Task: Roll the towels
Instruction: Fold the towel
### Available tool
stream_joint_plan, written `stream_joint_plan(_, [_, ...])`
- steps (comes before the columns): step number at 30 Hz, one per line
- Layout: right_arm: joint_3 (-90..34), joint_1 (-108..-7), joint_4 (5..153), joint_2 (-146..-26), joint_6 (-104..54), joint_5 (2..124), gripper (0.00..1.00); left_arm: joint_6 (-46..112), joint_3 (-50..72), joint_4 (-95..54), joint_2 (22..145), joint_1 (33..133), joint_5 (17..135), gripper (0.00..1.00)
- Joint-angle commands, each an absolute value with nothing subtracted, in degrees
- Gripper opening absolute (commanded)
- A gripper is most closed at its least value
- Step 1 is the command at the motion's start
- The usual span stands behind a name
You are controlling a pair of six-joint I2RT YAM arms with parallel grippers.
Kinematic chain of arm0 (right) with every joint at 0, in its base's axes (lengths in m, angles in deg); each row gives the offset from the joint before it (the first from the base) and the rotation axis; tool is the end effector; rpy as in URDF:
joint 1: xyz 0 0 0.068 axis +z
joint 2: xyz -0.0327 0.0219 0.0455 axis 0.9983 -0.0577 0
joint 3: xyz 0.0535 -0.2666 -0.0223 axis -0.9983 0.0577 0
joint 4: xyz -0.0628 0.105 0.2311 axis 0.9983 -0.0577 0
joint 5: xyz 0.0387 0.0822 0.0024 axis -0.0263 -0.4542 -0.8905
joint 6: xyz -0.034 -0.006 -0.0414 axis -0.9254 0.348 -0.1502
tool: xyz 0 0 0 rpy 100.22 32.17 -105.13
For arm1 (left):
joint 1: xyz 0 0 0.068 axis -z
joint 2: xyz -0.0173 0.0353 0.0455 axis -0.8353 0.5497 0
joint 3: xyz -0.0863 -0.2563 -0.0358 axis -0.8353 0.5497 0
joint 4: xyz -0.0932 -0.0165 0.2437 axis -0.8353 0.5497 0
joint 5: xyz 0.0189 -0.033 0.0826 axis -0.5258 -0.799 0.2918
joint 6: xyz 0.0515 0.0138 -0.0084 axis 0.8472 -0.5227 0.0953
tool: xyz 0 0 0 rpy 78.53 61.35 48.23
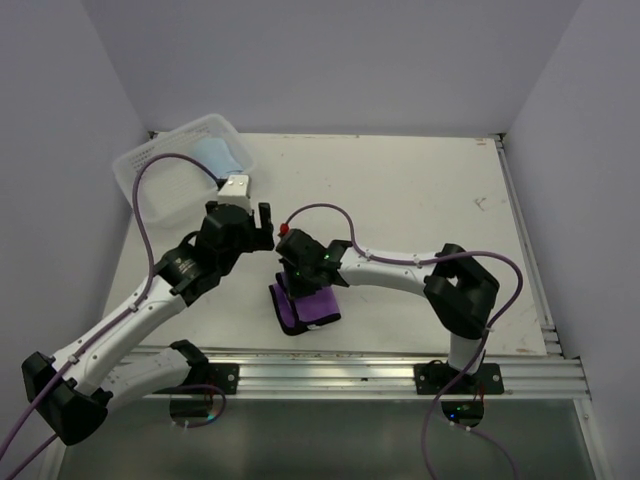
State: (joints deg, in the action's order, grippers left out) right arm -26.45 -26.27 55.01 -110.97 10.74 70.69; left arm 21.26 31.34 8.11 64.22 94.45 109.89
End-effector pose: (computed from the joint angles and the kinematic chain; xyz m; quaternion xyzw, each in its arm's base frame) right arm 0.1942 0.3421 0.1970 -0.1500 0.9459 0.2250 0.1792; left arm 0.1786 -0.1191 0.3205 -0.0037 0.8542 -0.0806 0.5136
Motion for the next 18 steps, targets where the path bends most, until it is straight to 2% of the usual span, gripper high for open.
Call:
stream_joint_plan(1, [-25.0,-25.9,57.1,-110.1,12.0,70.6,0.00,15.5,28.8,7.9,63.3,94.4,106.2,0.78])
stream_joint_plan(2, [-24.7,-26.0,57.1,-109.9,12.3,71.7,0.00,14.0,29.7,7.6,63.2,94.5,104.9,0.54])
stream_joint_plan(4, [-23.7,-26.1,56.8,-109.4,13.1,72.6,0.00,8.5,33.9,6.6,62.7,94.4,103.7,0.36])
stream_joint_plan(5, [-23.5,-26.3,56.6,-109.3,13.2,72.8,0.00,6.6,35.5,6.2,62.6,94.4,103.1,0.19])
stream_joint_plan(7, [-22.6,-26.6,56.7,-108.6,13.7,72.8,0.00,-0.1,42.2,5.0,62.5,94.5,103.1,0.00])
stream_joint_plan(18, [-21.3,-28.5,56.7,-106.4,14.0,72.7,0.00,-7.4,54.6,-1.5,57.8,94.5,104.5,0.00])
